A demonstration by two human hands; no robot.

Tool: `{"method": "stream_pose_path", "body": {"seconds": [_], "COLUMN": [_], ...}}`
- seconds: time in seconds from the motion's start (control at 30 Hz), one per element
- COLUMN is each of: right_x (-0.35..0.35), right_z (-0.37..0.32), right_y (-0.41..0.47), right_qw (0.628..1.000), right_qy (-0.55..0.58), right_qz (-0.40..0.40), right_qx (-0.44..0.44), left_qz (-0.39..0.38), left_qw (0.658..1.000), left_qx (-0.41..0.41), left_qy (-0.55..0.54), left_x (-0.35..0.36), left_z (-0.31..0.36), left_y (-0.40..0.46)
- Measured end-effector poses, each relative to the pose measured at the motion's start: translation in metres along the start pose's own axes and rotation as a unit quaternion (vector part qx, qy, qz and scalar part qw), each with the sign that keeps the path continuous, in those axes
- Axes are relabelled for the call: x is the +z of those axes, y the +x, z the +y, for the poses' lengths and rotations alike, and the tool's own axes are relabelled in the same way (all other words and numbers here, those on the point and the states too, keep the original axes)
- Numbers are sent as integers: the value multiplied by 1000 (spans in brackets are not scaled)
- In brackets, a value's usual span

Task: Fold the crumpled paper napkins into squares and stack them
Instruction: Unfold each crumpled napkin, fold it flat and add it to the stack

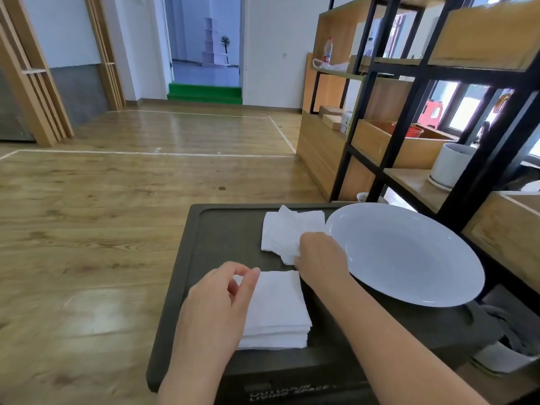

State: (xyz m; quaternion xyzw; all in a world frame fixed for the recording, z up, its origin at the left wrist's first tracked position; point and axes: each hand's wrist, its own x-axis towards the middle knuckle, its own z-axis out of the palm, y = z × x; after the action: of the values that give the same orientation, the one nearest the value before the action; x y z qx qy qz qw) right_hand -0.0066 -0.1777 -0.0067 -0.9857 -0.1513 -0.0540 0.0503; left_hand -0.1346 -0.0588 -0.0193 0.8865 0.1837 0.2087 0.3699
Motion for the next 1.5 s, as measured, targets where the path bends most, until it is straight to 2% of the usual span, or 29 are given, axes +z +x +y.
{"method": "stream_pose_path", "body": {"seconds": [0.1,0.17,0.27,0.4,0.5,0.63,0.7,0.77,0.87,1.0,1.03,1.27,1.5], "right_x": [-4,-7,-16,-28,-29,-31,-31,-31,-28,-14,-11,2,5], "right_z": [3,3,5,4,2,1,1,0,-5,-12,-13,-10,1], "right_y": [-1,-2,-5,-15,-26,-36,-40,-44,-47,-52,-53,-57,-61], "right_qw": [999,996,972,908,910,921,910,886,851,787,784,859,895], "right_qy": [-29,-9,156,385,379,278,309,404,509,616,619,506,439], "right_qz": [15,85,176,166,138,159,140,86,27,-36,-30,64,61], "right_qx": [-9,-5,14,-5,-90,-220,-238,-212,-128,8,32,47,47], "left_qz": [16,19,44,83,88,79,72,86,99,68,56,3,61], "left_qw": [1000,1000,999,992,991,990,987,982,967,964,964,970,973], "left_qx": [8,10,13,10,19,44,40,27,4,-53,-66,-115,-140], "left_qy": [-2,-4,-29,-90,-101,-110,-135,-165,-234,-253,-250,-215,-170], "left_x": [-4,-7,-11,-17,-22,-28,-28,-29,-27,-21,-19,-12,-5], "left_z": [0,-4,-4,-5,-5,-3,-2,0,4,7,8,3,-1], "left_y": [0,1,1,4,8,10,9,8,6,5,5,7,6]}}
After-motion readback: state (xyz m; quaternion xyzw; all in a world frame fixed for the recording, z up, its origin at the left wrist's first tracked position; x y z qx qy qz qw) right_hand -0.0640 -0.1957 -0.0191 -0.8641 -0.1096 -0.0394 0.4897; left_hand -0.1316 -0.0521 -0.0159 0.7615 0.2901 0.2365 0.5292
